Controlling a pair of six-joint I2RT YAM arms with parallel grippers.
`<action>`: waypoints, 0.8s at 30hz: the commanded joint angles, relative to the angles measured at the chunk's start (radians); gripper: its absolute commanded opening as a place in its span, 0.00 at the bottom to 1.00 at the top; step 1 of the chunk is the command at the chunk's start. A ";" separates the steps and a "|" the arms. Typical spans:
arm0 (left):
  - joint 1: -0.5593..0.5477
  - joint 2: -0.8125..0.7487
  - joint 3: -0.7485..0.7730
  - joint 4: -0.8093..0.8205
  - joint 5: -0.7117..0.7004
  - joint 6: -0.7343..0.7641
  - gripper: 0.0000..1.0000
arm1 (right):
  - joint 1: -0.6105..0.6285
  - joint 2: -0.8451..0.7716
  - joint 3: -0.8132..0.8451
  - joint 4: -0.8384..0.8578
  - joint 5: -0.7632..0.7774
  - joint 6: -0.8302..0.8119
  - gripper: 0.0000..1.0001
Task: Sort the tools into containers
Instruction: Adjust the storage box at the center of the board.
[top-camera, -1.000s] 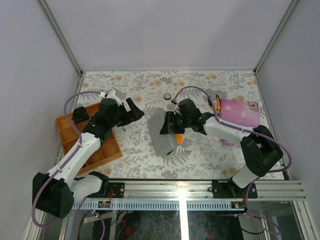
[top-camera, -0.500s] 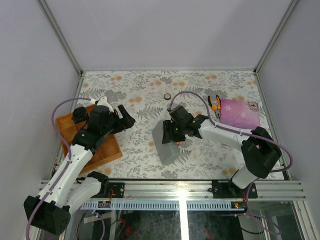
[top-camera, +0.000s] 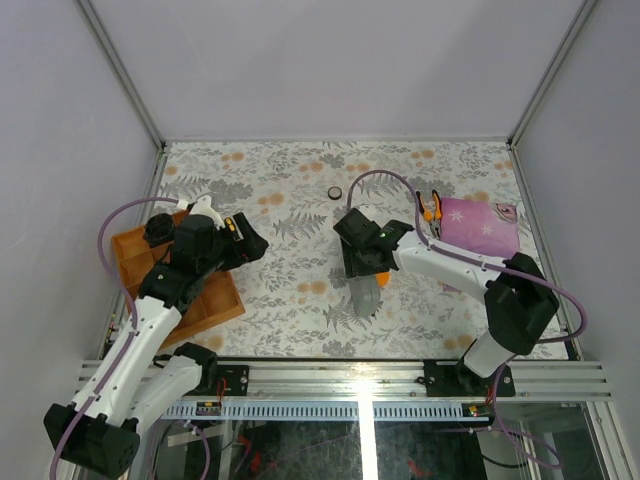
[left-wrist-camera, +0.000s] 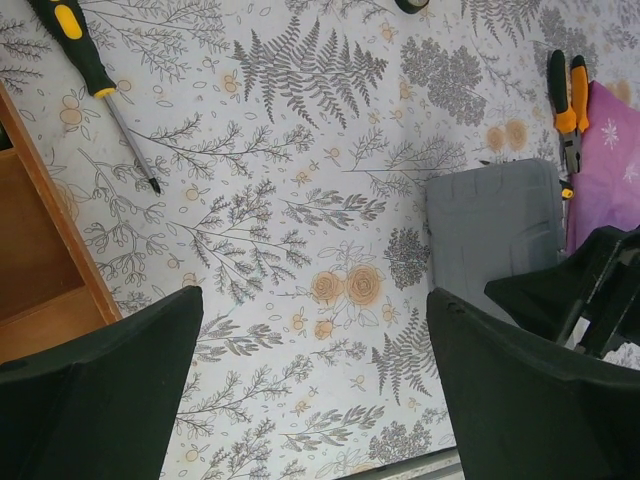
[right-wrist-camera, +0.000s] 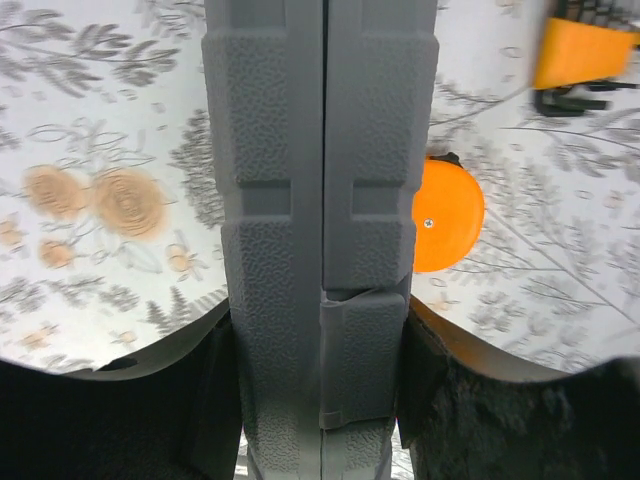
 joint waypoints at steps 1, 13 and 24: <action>0.007 -0.020 -0.012 0.020 0.030 0.026 0.92 | 0.028 0.079 0.082 -0.221 0.247 -0.045 0.08; 0.009 -0.120 -0.020 -0.004 -0.047 -0.009 1.00 | 0.189 0.222 0.204 -0.395 0.435 0.051 0.23; 0.008 -0.113 -0.020 -0.021 -0.083 -0.031 1.00 | 0.270 0.260 0.177 -0.238 0.320 0.032 0.63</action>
